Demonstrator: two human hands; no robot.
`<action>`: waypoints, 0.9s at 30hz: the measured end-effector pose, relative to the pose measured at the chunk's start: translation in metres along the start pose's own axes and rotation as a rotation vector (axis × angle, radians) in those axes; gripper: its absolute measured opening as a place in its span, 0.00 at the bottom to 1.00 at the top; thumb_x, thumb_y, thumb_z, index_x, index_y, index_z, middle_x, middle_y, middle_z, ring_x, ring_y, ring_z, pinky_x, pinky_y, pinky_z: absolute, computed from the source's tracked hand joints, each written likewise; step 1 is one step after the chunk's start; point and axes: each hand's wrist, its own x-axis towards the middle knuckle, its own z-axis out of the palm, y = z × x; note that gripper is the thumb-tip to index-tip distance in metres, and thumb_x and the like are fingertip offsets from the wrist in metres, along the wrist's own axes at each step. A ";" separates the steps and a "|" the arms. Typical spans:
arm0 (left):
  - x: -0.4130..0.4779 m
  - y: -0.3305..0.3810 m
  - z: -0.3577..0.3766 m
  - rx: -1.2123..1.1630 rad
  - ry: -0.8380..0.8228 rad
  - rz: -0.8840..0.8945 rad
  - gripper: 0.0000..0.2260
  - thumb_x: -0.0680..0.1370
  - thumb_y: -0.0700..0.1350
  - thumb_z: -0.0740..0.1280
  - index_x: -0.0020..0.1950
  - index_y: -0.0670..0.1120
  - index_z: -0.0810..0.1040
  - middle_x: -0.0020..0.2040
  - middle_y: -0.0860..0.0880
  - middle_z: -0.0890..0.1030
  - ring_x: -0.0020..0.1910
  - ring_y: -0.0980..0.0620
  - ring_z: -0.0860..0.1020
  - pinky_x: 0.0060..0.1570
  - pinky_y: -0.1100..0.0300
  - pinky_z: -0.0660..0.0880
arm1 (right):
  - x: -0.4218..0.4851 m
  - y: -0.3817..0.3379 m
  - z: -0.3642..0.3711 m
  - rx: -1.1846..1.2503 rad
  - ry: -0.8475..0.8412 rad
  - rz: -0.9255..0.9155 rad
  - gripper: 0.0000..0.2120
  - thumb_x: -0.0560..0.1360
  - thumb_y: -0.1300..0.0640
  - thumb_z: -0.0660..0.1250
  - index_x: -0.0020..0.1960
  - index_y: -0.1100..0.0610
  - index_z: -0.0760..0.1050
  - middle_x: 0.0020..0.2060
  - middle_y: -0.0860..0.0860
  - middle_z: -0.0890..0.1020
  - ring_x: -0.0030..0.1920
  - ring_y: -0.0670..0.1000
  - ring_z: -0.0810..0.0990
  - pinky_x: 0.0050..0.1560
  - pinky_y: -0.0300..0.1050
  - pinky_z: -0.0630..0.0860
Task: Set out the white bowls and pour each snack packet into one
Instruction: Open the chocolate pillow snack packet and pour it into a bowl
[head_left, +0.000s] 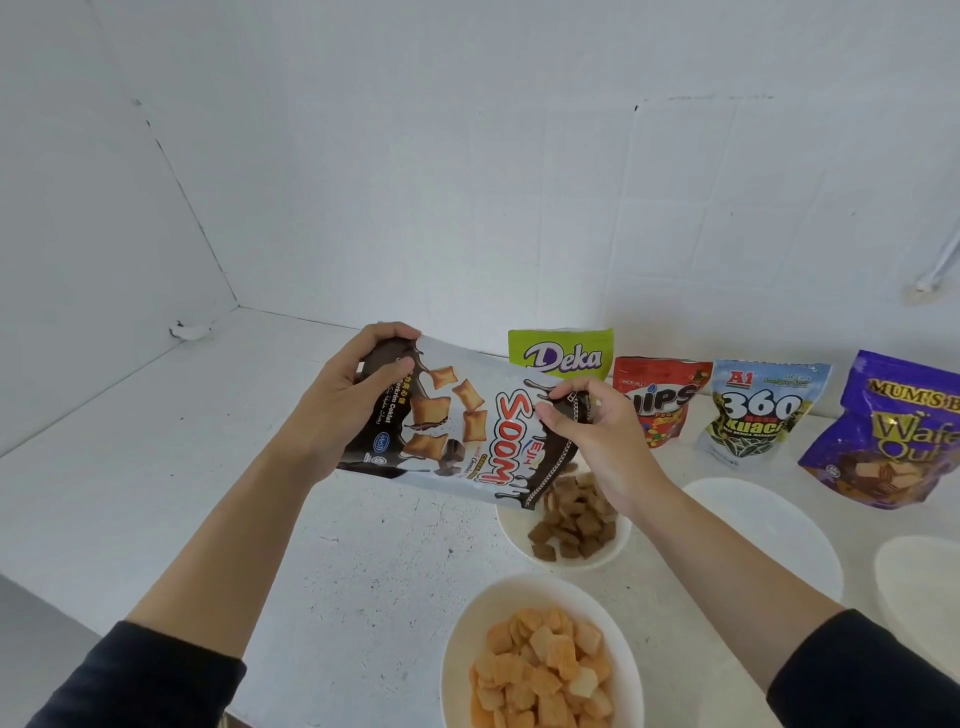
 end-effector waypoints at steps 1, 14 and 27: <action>0.000 0.004 0.000 0.001 0.004 0.010 0.10 0.84 0.44 0.65 0.58 0.59 0.79 0.51 0.56 0.84 0.46 0.49 0.85 0.40 0.51 0.84 | 0.001 -0.003 0.001 0.009 -0.003 -0.007 0.09 0.73 0.62 0.76 0.51 0.59 0.78 0.51 0.61 0.84 0.49 0.59 0.86 0.46 0.53 0.83; -0.005 0.014 0.014 0.080 -0.057 0.063 0.09 0.83 0.45 0.66 0.59 0.59 0.79 0.58 0.51 0.81 0.50 0.44 0.85 0.41 0.54 0.84 | -0.006 0.011 -0.006 0.120 0.032 0.048 0.08 0.73 0.66 0.74 0.48 0.60 0.77 0.54 0.62 0.83 0.52 0.61 0.85 0.44 0.49 0.82; -0.005 0.089 0.019 0.233 -0.146 0.228 0.16 0.80 0.46 0.70 0.65 0.62 0.78 0.54 0.57 0.83 0.49 0.53 0.86 0.39 0.60 0.83 | -0.006 -0.016 -0.005 0.316 0.057 -0.053 0.10 0.70 0.62 0.75 0.47 0.60 0.75 0.57 0.61 0.82 0.53 0.59 0.84 0.47 0.47 0.81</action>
